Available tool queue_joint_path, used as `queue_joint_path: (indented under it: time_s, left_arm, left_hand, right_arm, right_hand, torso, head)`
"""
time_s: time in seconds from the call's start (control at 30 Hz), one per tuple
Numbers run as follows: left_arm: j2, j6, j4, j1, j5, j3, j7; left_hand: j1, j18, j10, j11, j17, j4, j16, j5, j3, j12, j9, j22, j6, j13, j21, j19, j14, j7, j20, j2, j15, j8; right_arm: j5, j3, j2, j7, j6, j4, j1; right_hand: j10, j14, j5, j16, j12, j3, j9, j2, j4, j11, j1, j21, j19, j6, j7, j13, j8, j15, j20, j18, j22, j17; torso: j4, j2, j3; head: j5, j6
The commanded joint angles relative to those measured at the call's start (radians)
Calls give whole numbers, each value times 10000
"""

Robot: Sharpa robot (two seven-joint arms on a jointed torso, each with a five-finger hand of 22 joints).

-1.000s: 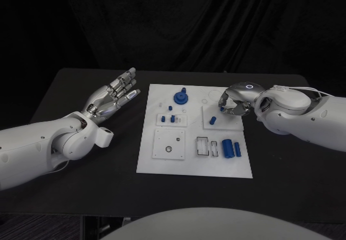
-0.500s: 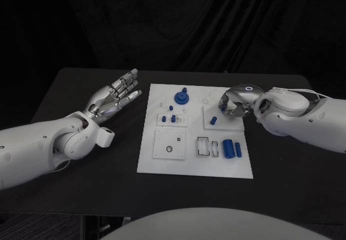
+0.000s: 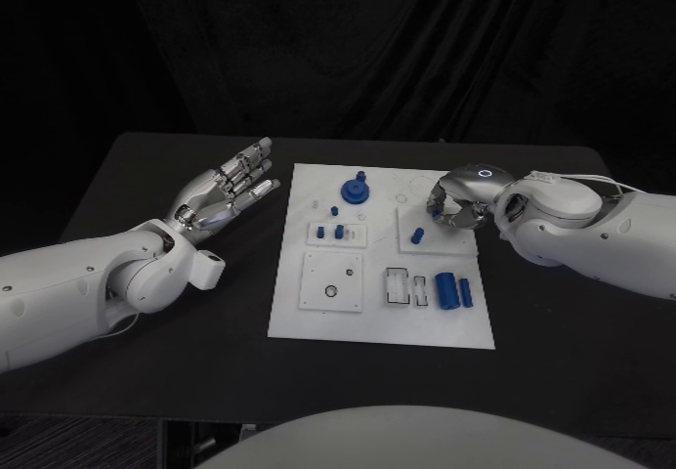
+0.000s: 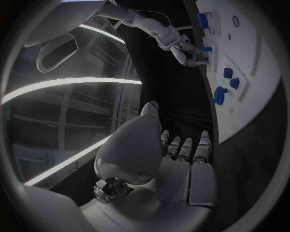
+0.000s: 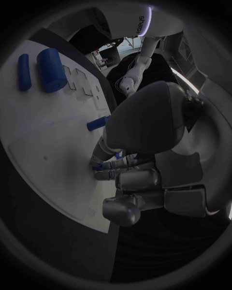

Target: Assemble the parts on the task board

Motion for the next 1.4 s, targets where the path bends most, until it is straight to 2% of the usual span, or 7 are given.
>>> queue_joint_path:
  time_s: [0.03,0.2,0.53,0.83,1.03,1.13,1.4]
  left_arm:
    - [17,165,9,-20,28,8,912]
    - [0,174,25,-29,28,8,878]
    - [-62,150,59,-36,28,8,835]
    - [-56,162,44,-40,28,8,811]
    - [-53,162,31,-42,28,8,792]
    - [-44,160,22,-44,28,8,782]
    - [-14,153,6,-47,28,8,776]
  left_hand:
    - [107,186,12,69,-9,-53,-36,37,24,-15,9,18,7,11,67,11,9,68,57,27,65,18]
    - [130,187,26,90,-9,-57,-36,41,25,-11,11,33,24,14,78,36,9,96,81,38,97,21]
    - [153,186,47,112,-8,-65,-36,54,19,-6,16,46,60,20,88,59,11,127,105,35,121,27]
    - [157,186,50,115,-8,-66,-36,60,18,-5,16,49,65,21,90,63,10,133,107,34,122,28]
    - [168,187,48,121,-9,-70,-36,70,20,-6,18,39,77,20,90,65,9,147,109,39,127,30]
    - [168,187,48,121,-9,-70,-36,70,20,-6,18,39,77,20,90,65,9,147,109,39,127,30]
    - [168,187,48,121,-9,-70,-36,70,20,-6,18,39,77,20,90,65,9,147,109,39,127,30]
  right_arm:
    - [-70,-17,11,65,-290,-32,-55]
    - [-70,-16,19,145,-580,-46,-55]
    - [-70,-15,-89,210,-1000,43,-10]
    - [-70,-15,-225,252,-1277,284,337]
    - [-70,-15,-341,244,-1278,634,704]
    - [-70,-15,-424,214,-1264,919,872]
    - [-70,-15,-511,177,-855,1857,1024]
  right_hand:
    - [192,-39,23,-66,-78,81,40,56,-44,-12,64,-18,6,146,-2,-45,85,19,13,-95,1416,-36]
    - [603,9,15,-23,-152,153,125,265,-128,-95,136,135,84,439,-49,-155,208,-40,-24,-117,1456,3]
    - [787,32,7,-10,-222,122,168,277,-195,-133,168,258,148,540,-67,-222,247,-76,-59,-140,1487,7]
    - [855,48,3,4,-265,72,180,239,-189,-140,128,344,189,570,-76,-256,253,-83,-69,-158,1509,22]
    - [878,38,3,-15,-289,52,183,234,-171,-140,98,346,190,578,-80,-273,251,-85,-72,-159,1509,-12]
    - [879,37,3,-17,-293,50,183,233,-170,-139,96,344,190,577,-80,-275,250,-85,-73,-159,1509,-15]
    - [879,30,6,-28,-336,31,177,205,-168,-134,82,313,173,553,-72,-301,227,-84,-75,-154,1500,-36]
  torso:
    - [-1,0,1]
    - [-3,2,1]
    - [-13,-4,2]
    - [-13,-6,1]
    - [-5,-4,-8]
    - [-29,-7,-4]
    - [-21,-3,-12]
  head:
    - [25,2]
    - [47,2]
    - [134,2]
    - [113,2]
    - [88,2]
    - [127,2]
    - [245,2]
